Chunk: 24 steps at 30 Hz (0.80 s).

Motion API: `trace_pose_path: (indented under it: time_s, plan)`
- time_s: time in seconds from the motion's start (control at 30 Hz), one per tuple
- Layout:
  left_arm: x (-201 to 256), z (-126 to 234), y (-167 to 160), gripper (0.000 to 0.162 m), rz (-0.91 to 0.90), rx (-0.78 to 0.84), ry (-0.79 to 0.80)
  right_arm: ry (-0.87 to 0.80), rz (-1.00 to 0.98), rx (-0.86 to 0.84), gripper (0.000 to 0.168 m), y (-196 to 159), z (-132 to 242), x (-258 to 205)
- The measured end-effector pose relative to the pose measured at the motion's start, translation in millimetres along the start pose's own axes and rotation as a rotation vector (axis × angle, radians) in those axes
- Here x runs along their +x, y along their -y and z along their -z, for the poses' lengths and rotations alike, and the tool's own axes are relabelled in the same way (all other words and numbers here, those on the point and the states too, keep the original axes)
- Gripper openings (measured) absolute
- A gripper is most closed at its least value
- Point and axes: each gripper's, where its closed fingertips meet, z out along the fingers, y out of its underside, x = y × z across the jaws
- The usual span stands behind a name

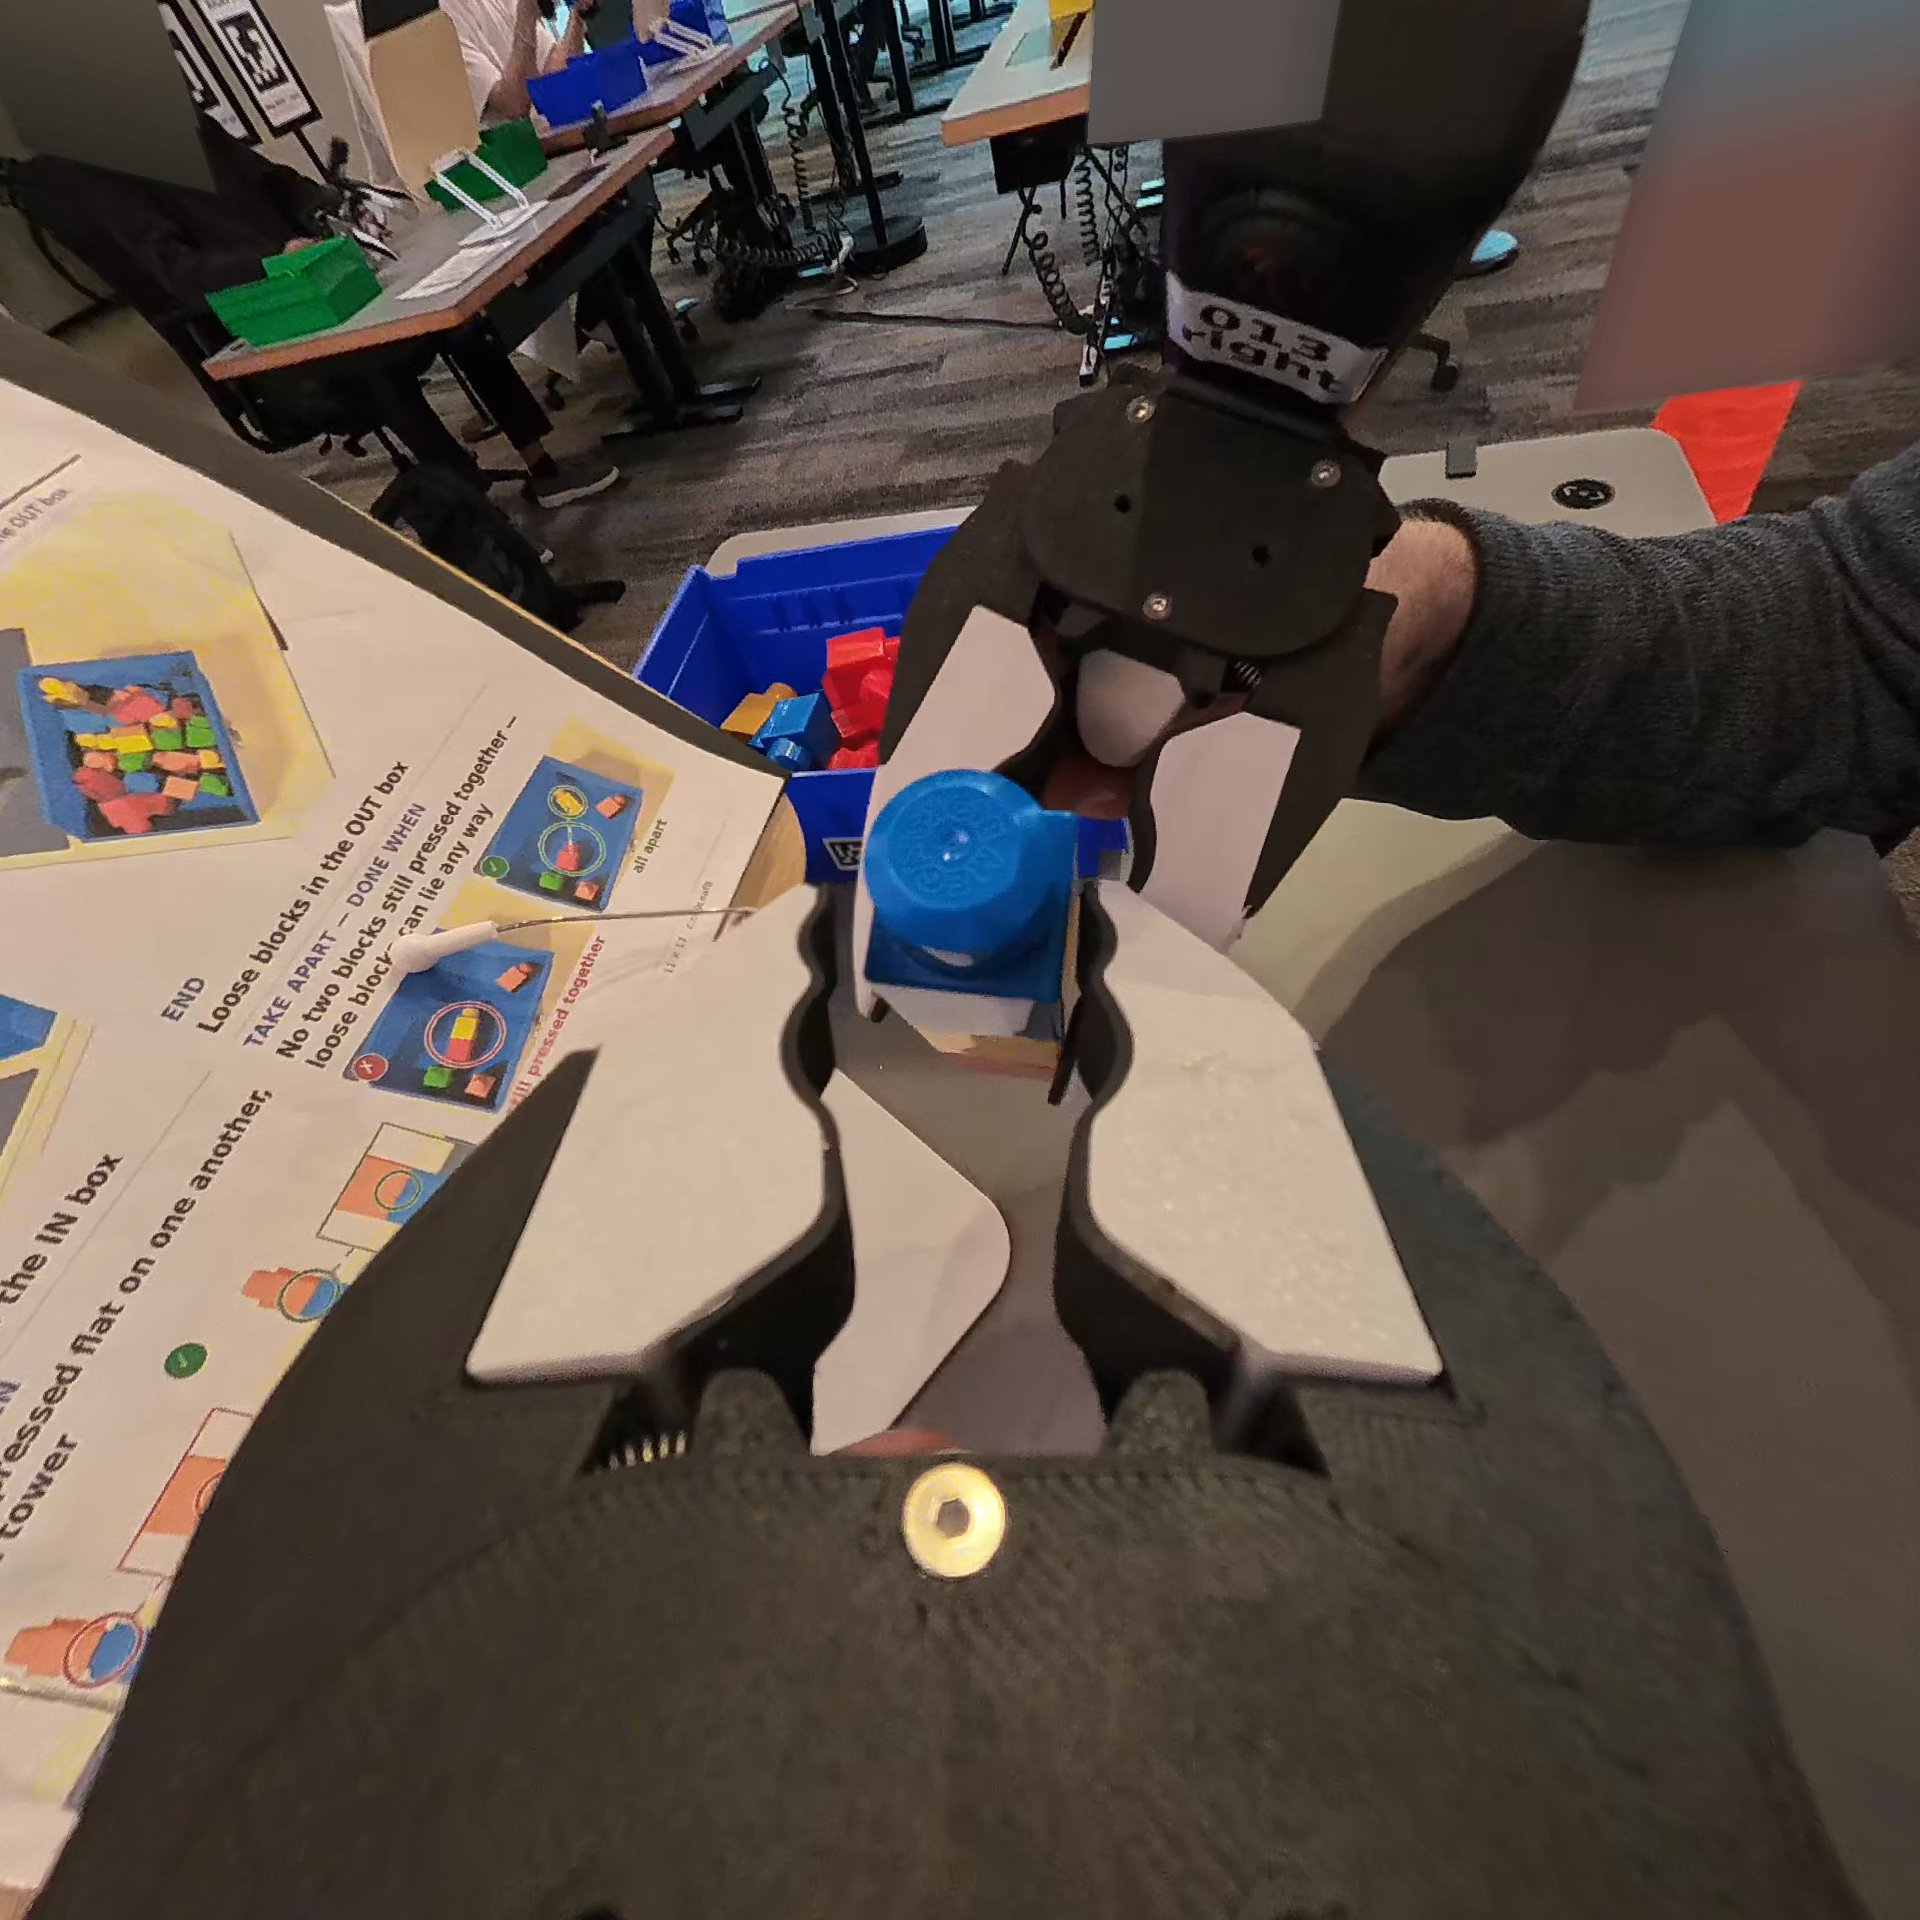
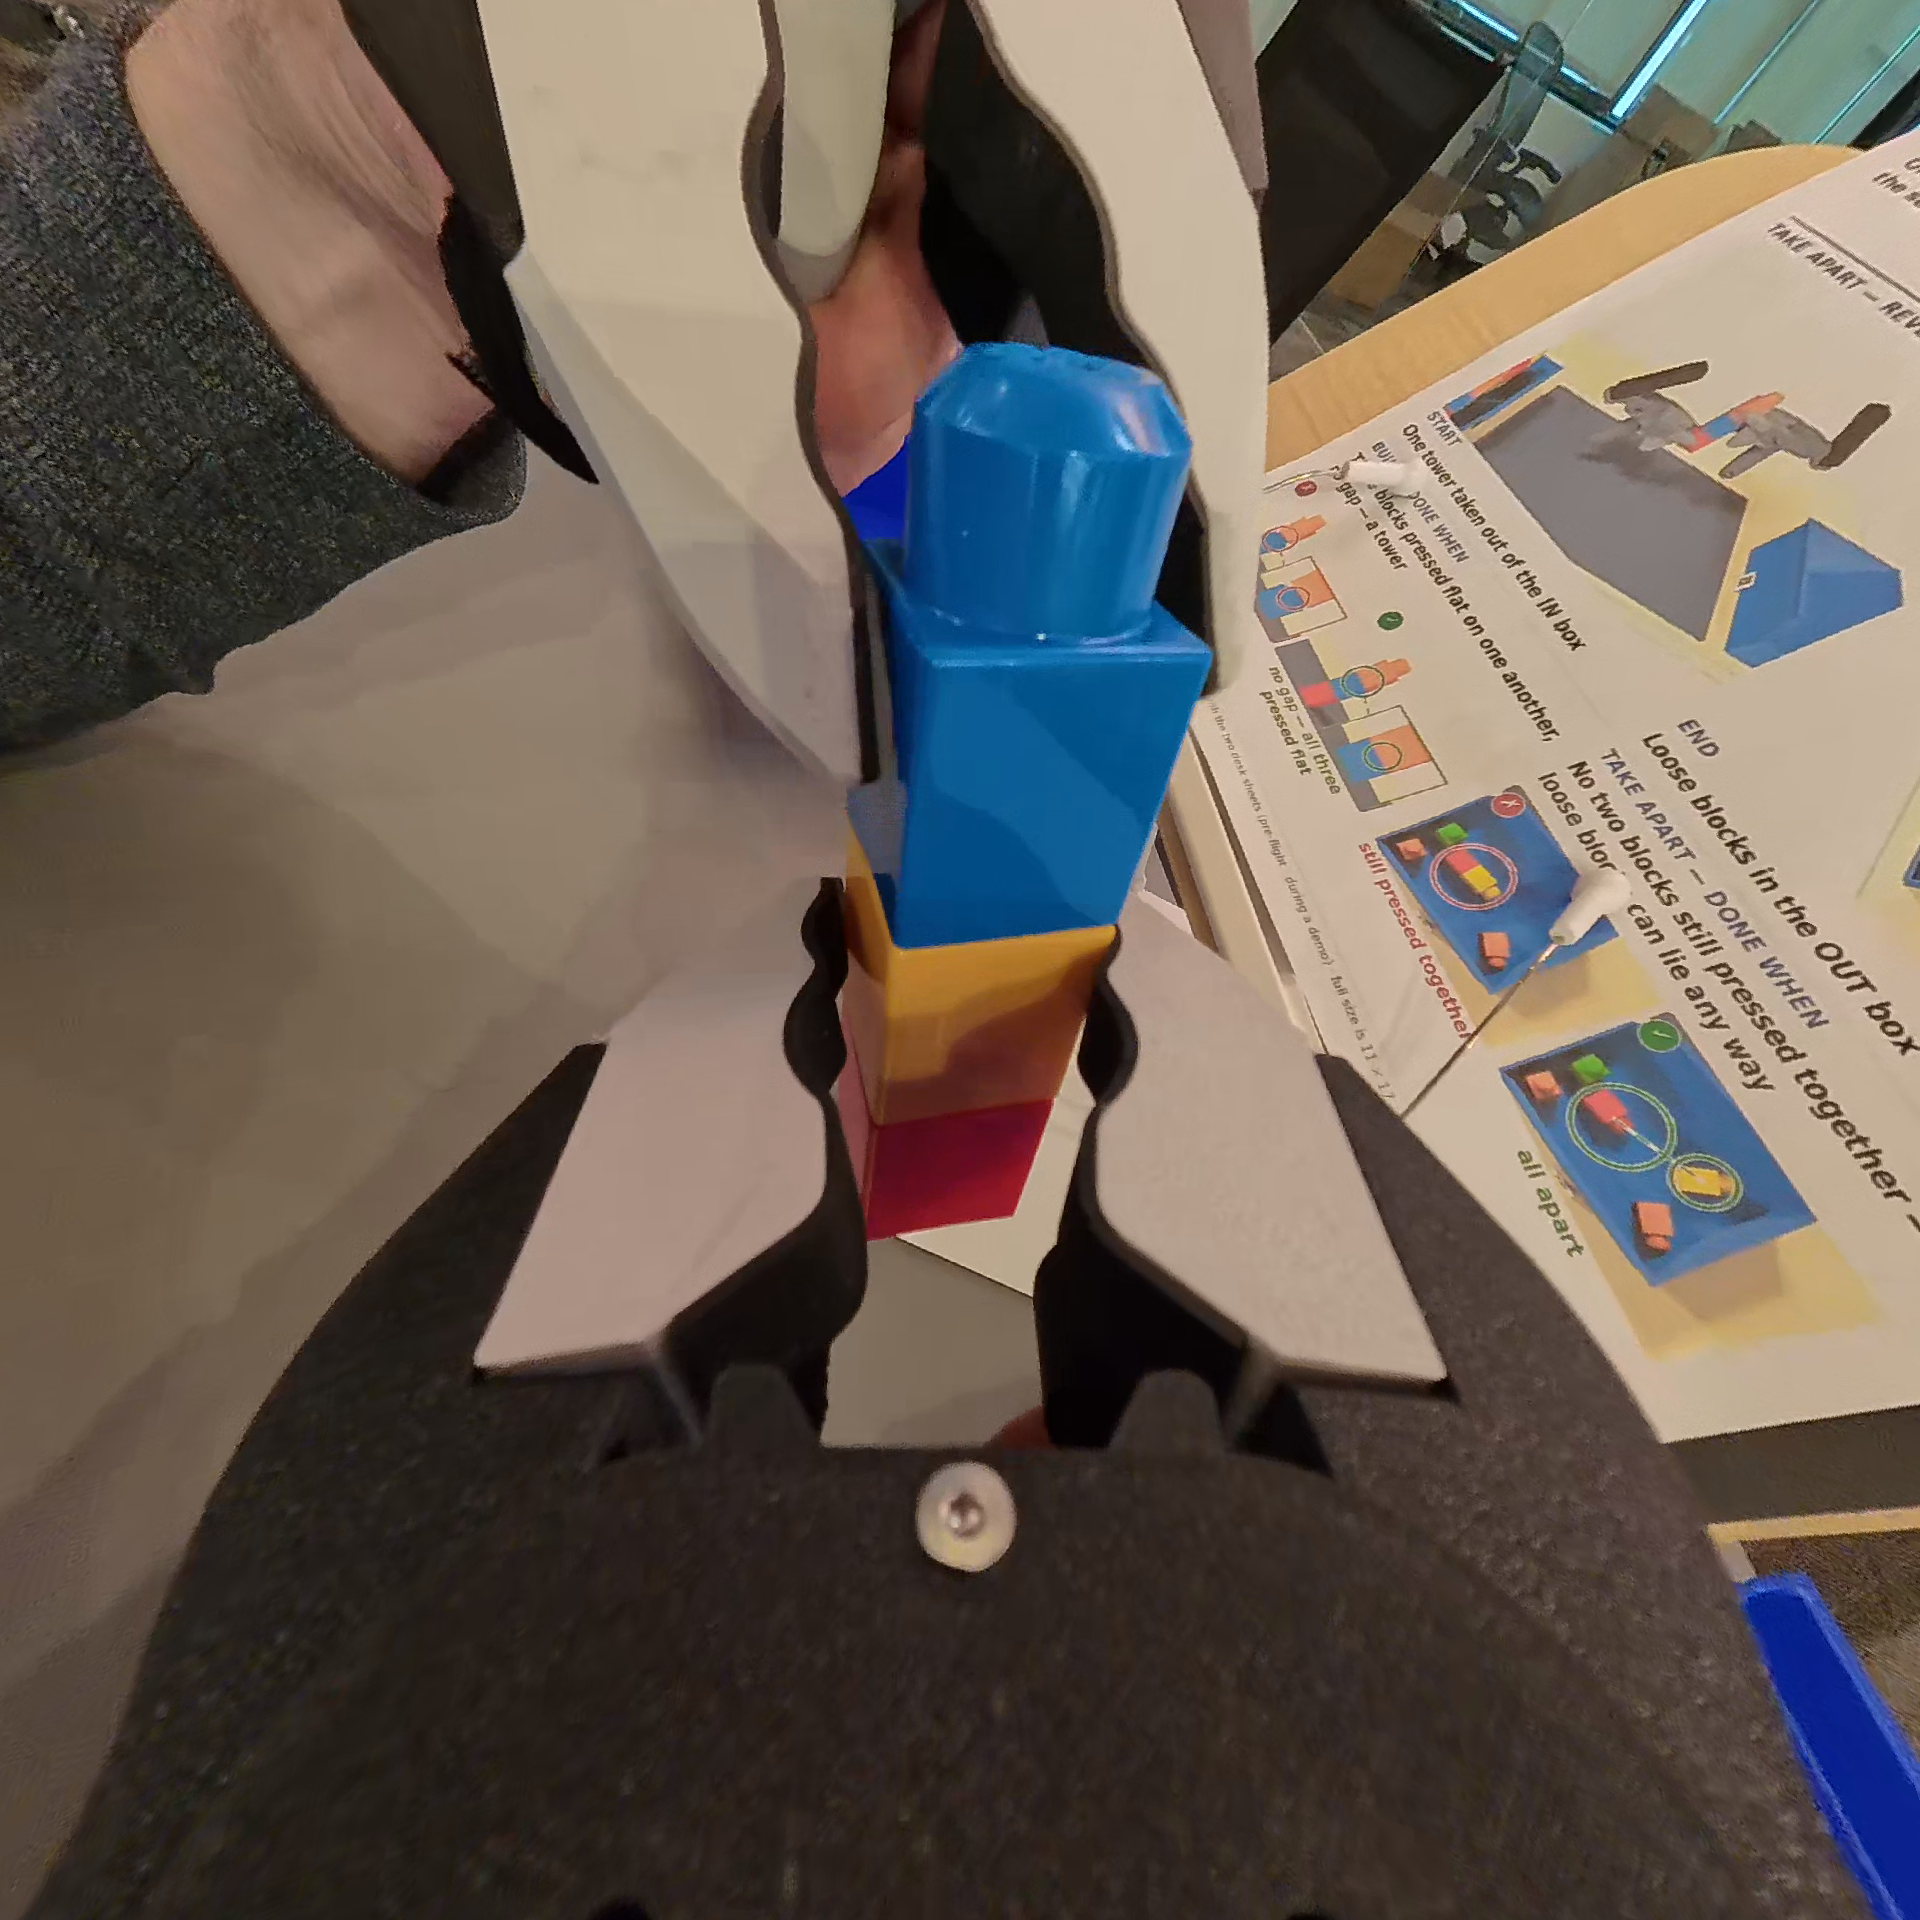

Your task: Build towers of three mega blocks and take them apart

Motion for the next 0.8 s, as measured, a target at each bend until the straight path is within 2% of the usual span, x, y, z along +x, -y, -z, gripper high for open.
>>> trace_pose_path:
  time_s: [0.23,0.4,0.57,0.8]
  plan:
    - [-5,3,2,0.05,0.019,0.039,0.003,0.021,-0.062,0.07,0.042,6,8,5]
    - [-9,1,-1,0.057,0.057,0.06,-0.017,0.077,-0.203,0.237,0.041,23,24,13]
    - [-9,-11,-5,0.061,0.112,0.09,-0.068,0.139,-0.344,0.401,0.041,36,41,24]
    - [-2,-31,-2,0.064,0.13,0.103,-0.103,0.187,-0.409,0.486,0.04,39,45,27]
